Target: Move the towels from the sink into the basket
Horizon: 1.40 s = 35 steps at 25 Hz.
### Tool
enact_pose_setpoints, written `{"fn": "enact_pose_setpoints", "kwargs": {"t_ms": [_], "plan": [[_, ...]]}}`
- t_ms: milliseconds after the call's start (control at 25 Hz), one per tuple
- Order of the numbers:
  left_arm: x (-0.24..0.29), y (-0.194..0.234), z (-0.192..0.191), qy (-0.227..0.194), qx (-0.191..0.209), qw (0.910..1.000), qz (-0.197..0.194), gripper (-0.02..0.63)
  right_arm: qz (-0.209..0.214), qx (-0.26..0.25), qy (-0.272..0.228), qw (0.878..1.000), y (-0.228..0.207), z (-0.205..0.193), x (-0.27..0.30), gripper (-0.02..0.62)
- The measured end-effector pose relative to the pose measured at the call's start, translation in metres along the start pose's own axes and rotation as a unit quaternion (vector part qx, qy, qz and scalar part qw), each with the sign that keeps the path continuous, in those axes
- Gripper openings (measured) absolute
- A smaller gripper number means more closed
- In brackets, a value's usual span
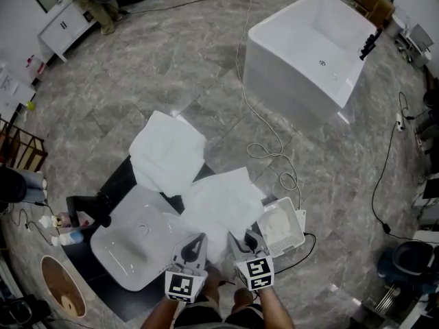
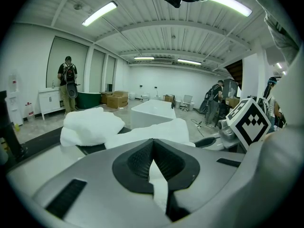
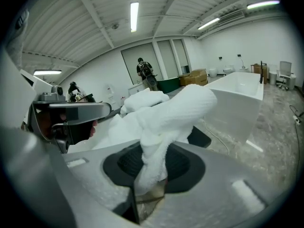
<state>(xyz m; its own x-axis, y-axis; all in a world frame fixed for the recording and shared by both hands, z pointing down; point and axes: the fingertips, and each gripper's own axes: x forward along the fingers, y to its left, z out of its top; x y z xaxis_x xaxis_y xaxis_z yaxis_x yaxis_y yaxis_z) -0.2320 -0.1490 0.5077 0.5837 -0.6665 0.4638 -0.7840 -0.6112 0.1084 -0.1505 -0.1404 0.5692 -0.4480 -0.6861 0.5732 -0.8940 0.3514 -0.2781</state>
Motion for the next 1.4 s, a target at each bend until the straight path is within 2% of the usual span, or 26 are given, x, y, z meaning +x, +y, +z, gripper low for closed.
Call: {"fn": "enact_pose_setpoints", "kwargs": {"t_ms": [320,560,720,920,1040,1200,1400], "plan": [[-0.011,0.007,0.023,-0.017,0.032,0.9993,0.012,0.008,0.008,-0.001,-0.035,0.999,0.01,0.028,-0.015,0.094],[-0.016,0.0,0.067,-0.053,0.046,0.9974,0.015,0.008,0.009,-0.018,-0.078,0.997,0.013,0.073,-0.042,0.089],[-0.016,-0.006,0.102,-0.073,0.047,0.9962,0.011,0.008,-0.008,-0.02,-0.106,0.994,0.006,0.101,-0.066,0.089],[-0.011,-0.019,0.144,-0.109,0.074,0.9913,-0.005,0.008,-0.052,-0.013,-0.138,0.989,-0.019,0.128,-0.105,0.089],[-0.005,-0.032,0.167,-0.123,0.087,0.9882,-0.029,0.008,-0.088,-0.008,-0.16,0.983,-0.038,0.144,-0.13,0.089],[0.008,-0.057,0.192,-0.138,0.108,0.9815,-0.078,0.008,-0.151,0.002,-0.19,0.97,-0.066,0.16,-0.166,0.089],[0.013,-0.105,0.213,-0.154,0.135,0.9696,-0.134,0.008,-0.218,0.023,-0.221,0.95,-0.094,0.161,-0.225,0.089]]}}
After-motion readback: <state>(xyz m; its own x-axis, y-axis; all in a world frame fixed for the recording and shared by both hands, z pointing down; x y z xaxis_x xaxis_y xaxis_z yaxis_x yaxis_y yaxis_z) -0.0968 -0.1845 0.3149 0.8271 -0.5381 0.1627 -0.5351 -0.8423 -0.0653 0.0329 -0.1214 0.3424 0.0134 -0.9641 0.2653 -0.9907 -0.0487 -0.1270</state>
